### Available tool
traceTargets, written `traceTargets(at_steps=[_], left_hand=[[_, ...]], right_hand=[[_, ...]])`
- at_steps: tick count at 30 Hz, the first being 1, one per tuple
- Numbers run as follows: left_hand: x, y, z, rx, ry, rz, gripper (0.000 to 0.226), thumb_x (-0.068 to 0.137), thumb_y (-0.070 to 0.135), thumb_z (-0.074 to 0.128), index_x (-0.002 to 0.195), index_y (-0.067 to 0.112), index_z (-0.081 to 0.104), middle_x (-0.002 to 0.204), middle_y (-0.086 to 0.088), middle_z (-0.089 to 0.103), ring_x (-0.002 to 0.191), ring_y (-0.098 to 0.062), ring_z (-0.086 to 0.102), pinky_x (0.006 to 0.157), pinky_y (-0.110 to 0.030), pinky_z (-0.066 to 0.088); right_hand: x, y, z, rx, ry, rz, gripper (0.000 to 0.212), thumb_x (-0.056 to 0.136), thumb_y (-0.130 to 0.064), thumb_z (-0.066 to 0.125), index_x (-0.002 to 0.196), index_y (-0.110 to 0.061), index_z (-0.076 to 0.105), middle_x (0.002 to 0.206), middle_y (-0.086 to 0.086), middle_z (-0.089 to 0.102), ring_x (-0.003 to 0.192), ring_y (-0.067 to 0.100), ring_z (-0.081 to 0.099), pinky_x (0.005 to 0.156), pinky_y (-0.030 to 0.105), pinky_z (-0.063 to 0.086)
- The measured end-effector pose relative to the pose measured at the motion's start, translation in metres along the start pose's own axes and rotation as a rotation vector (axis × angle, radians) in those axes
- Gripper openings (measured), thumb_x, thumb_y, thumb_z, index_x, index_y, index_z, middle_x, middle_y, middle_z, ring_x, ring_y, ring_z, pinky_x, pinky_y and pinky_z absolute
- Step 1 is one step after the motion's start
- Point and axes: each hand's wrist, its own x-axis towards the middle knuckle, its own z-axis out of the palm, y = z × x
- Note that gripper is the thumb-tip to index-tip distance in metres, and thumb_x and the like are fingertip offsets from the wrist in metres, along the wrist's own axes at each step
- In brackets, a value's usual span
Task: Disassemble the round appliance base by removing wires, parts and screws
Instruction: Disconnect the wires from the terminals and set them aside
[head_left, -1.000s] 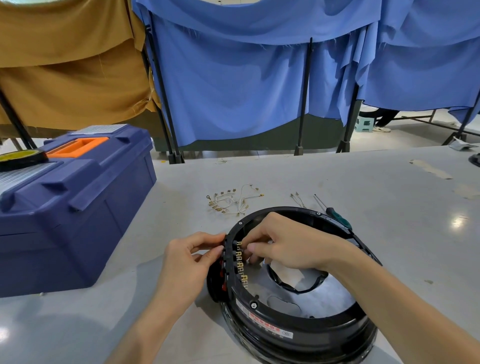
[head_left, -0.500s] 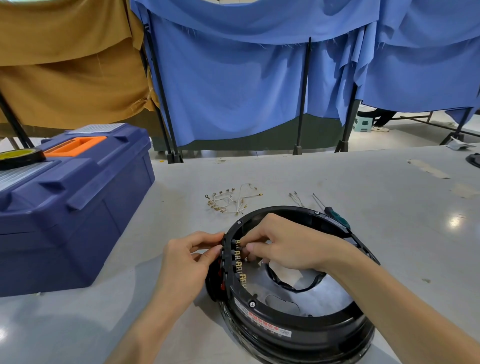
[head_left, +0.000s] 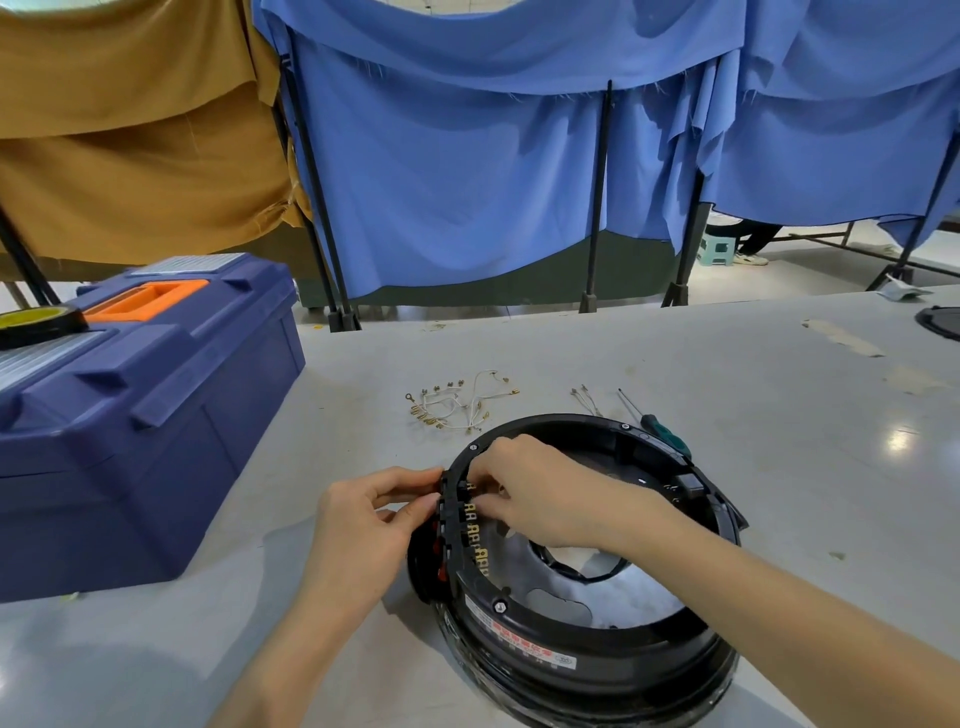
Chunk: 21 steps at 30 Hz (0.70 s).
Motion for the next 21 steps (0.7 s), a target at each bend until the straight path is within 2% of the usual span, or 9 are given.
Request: traceTargets(at_steps=[3,7,15,21], left_hand=[[-0.001,-0.001,0.001,0.005,-0.006,0.002,0.035,0.079,-0.009,0.071,0.085,0.025,0.076,0.081,0.013,0.076,0.069,-0.002,0.071,0.065,-0.011,0.053],[-0.002,-0.002,0.0,0.025,0.002,0.027,0.035,0.08,-0.01,0.07,0.086,0.024,0.077,0.085,0.012,0.076,0.074,-0.004,0.071,0.066,-0.013,0.054],[-0.003,-0.001,0.004,0.08,0.042,0.038,0.047,0.079,-0.008,0.071,0.079,0.039,0.072,0.082,0.02,0.074,0.074,-0.002,0.071,0.073,-0.017,0.056],[-0.003,0.0,0.005,0.087,0.06,0.044,0.048,0.079,-0.009,0.071,0.078,0.039,0.071,0.079,0.023,0.073,0.072,0.001,0.07,0.07,-0.012,0.053]], right_hand=[[0.005,-0.003,-0.003,-0.108,-0.03,-0.011,0.029,0.095,-0.016,0.056,0.069,-0.006,0.05,0.067,0.008,0.053,0.068,0.028,0.054,0.064,0.037,0.045],[0.012,-0.005,-0.005,-0.141,-0.046,-0.008,0.042,0.091,-0.009,0.057,0.058,-0.013,0.032,0.06,0.005,0.038,0.055,0.022,0.036,0.047,0.031,0.026],[0.009,-0.003,0.002,-0.062,0.023,-0.021,0.045,0.085,-0.004,0.058,0.055,-0.018,0.026,0.058,0.0,0.027,0.053,0.013,0.023,0.047,0.028,0.017],[0.009,-0.004,0.003,-0.029,0.035,-0.031,0.045,0.083,0.0,0.057,0.054,-0.012,0.026,0.055,0.005,0.025,0.055,0.019,0.021,0.048,0.032,0.017]])
